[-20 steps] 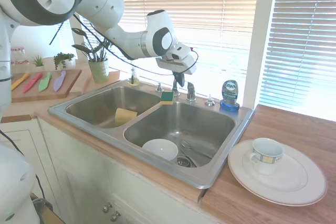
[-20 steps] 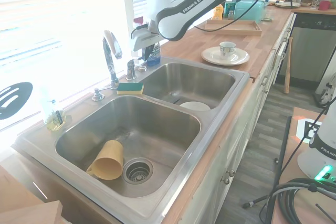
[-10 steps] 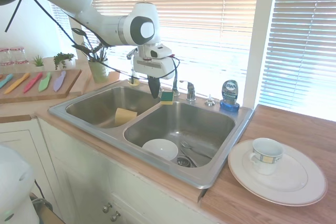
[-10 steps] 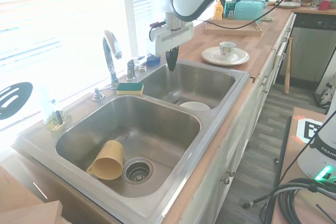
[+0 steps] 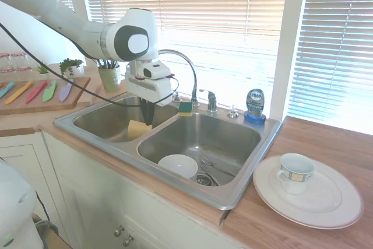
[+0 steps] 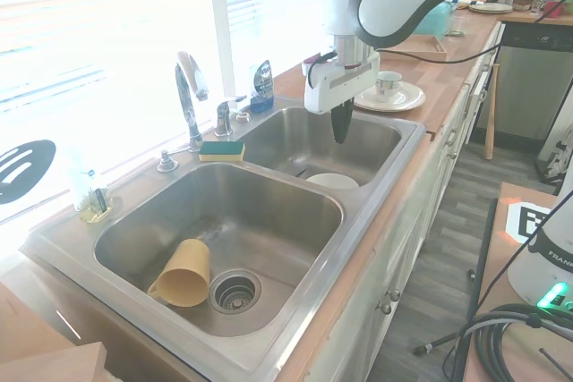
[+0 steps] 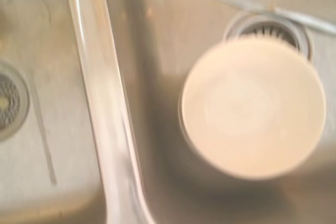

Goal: Turn off the faucet

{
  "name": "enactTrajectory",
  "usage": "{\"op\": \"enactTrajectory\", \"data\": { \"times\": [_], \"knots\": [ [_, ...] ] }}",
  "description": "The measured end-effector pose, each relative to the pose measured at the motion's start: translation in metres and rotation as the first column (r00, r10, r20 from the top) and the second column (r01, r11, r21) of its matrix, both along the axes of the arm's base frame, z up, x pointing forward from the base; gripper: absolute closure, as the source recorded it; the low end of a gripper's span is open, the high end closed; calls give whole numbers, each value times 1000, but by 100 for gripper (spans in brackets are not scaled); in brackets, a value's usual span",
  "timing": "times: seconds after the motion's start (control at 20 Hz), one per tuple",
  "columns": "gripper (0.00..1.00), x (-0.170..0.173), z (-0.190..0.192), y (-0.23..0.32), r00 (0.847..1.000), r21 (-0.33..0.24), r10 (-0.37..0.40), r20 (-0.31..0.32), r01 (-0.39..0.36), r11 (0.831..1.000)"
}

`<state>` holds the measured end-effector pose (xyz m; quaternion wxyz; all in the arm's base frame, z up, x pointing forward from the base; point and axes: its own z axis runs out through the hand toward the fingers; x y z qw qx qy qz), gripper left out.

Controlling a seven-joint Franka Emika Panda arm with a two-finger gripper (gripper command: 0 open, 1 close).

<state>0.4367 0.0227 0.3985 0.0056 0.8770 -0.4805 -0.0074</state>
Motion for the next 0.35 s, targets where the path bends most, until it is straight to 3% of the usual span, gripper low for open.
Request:
{"op": "enactTrajectory", "data": {
  "times": [0.35],
  "knots": [
    [0,-18,-10,-11,1000,1,-11,-9,11,1000]
  ]
}}
